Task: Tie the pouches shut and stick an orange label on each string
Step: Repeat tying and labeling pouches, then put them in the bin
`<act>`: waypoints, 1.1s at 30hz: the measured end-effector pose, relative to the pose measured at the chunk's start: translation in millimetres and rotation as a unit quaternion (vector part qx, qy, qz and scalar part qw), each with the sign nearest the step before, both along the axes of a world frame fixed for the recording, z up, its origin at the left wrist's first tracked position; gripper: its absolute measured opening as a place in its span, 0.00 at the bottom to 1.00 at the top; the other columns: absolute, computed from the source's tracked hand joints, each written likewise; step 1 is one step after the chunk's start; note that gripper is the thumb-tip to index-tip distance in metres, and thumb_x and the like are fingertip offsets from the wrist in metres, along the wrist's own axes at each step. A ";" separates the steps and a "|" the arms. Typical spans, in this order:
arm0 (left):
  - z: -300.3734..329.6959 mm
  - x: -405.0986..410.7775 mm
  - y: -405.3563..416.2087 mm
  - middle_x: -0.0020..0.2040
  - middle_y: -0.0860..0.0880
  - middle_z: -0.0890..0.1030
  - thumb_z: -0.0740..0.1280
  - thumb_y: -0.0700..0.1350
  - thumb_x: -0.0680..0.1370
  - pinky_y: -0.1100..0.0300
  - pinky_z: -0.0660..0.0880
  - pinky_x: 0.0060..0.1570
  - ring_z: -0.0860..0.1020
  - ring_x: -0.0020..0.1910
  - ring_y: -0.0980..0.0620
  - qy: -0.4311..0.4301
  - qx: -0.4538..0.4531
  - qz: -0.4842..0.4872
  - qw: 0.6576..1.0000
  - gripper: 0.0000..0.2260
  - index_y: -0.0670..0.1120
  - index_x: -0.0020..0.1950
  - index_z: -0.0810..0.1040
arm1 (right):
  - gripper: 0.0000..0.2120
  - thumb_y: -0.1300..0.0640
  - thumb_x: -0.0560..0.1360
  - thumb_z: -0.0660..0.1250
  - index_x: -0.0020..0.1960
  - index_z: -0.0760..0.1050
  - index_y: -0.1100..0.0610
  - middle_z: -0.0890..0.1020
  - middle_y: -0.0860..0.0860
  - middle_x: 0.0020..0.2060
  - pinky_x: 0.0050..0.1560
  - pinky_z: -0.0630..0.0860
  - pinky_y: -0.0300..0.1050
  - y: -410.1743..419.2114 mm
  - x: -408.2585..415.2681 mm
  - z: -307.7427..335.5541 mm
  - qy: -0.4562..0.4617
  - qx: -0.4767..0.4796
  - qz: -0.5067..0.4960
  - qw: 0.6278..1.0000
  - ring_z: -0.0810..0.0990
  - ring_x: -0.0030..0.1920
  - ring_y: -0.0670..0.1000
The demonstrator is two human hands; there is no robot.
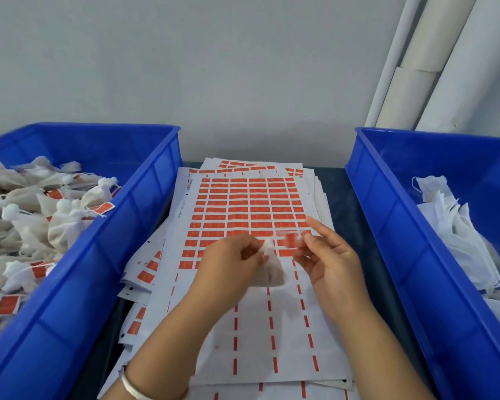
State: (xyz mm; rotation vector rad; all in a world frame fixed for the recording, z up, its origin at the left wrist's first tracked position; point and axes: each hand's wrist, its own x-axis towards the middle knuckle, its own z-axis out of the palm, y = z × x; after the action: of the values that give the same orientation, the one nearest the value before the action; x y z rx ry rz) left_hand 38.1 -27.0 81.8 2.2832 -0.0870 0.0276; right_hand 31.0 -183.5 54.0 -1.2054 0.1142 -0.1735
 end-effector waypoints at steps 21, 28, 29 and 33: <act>128.0 -30.9 224.8 0.37 0.43 0.81 0.66 0.41 0.74 0.53 0.75 0.41 0.79 0.40 0.42 -0.059 0.226 0.292 0.928 0.05 0.42 0.39 0.77 | 0.09 0.52 0.77 0.64 0.53 0.81 0.48 0.84 0.51 0.38 0.53 0.79 0.53 15.1 -3.4 -23.4 0.082 -0.219 0.056 0.971 0.82 0.45 0.58; 117.0 -38.3 257.6 0.40 0.41 0.82 0.67 0.39 0.73 0.49 0.76 0.50 0.80 0.43 0.42 0.066 0.317 0.294 0.899 0.05 0.37 0.45 0.79 | 0.08 0.54 0.78 0.64 0.52 0.80 0.46 0.84 0.50 0.41 0.52 0.80 0.52 18.1 -6.4 -22.9 0.081 -0.262 0.043 0.961 0.82 0.46 0.58; 116.5 -40.6 263.6 0.40 0.41 0.83 0.68 0.39 0.73 0.48 0.77 0.50 0.81 0.42 0.42 0.073 0.300 0.297 0.903 0.05 0.37 0.44 0.80 | 0.08 0.55 0.78 0.63 0.52 0.80 0.46 0.84 0.48 0.39 0.48 0.80 0.47 18.4 -6.8 -22.6 0.078 -0.268 0.037 0.960 0.82 0.44 0.57; 103.4 -48.0 276.1 0.28 0.48 0.82 0.70 0.41 0.72 0.51 0.79 0.40 0.82 0.32 0.48 0.084 0.229 0.265 0.933 0.04 0.43 0.39 0.79 | 0.09 0.54 0.79 0.63 0.53 0.77 0.41 0.82 0.43 0.34 0.35 0.74 0.31 21.6 -8.0 -21.0 0.068 -0.305 0.026 0.950 0.81 0.39 0.51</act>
State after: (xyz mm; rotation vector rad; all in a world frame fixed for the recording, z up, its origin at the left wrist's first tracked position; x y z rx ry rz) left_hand -9.9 249.1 185.2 2.6943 0.6827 0.1013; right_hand 23.0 -161.9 32.9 -1.8376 0.1551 -0.0789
